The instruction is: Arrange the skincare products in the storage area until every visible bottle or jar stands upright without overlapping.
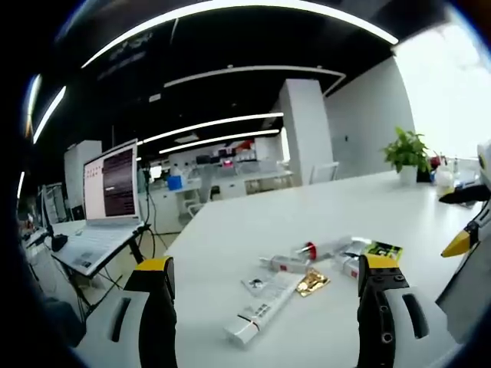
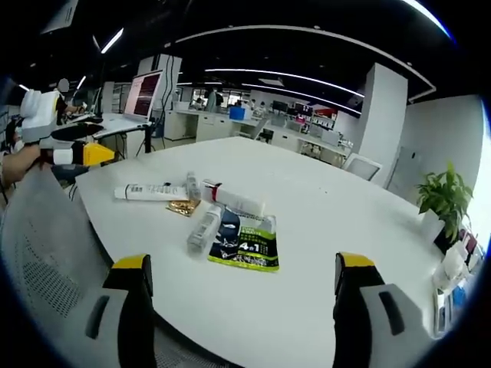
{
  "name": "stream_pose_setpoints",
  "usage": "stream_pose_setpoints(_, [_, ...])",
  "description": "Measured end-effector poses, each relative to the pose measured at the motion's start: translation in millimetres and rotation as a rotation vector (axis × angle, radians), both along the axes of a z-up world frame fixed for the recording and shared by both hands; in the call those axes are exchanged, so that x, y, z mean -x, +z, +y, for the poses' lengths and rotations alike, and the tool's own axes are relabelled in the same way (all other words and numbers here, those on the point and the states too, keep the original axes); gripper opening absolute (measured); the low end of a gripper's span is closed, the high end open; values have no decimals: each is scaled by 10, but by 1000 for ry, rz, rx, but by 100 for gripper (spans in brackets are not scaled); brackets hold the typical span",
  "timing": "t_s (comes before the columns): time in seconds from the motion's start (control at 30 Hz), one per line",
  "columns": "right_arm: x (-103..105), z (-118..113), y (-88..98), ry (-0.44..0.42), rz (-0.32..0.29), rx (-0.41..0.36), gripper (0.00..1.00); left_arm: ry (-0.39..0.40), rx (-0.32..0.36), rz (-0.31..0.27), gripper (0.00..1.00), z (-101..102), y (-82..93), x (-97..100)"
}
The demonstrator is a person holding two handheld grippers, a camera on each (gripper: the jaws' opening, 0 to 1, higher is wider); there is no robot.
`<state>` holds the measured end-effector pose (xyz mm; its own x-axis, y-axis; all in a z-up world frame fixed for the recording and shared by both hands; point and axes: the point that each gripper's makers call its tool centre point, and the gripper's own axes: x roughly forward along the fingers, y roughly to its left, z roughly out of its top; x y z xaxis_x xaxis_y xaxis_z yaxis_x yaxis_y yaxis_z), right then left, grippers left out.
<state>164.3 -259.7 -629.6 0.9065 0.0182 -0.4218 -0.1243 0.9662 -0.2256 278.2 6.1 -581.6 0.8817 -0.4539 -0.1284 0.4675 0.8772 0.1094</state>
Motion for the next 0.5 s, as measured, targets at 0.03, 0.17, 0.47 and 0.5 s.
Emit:
stream_pose_setpoints(0.03, [1, 0, -3, 0, 2, 2, 99, 1, 2, -1, 97, 2, 4, -1])
stream_pose_setpoints(0.17, [3, -7, -10, -3, 5, 6, 99, -12, -5, -1, 97, -17, -5, 6])
stream_pose_setpoints(0.47, [6, -2, -29, -3, 21, -16, 99, -23, -15, 9, 97, -27, -30, 9])
stream_pose_setpoints(0.5, [11, 4, -40, 0, 29, -19, 99, -24, -15, 9, 97, -28, -32, 9])
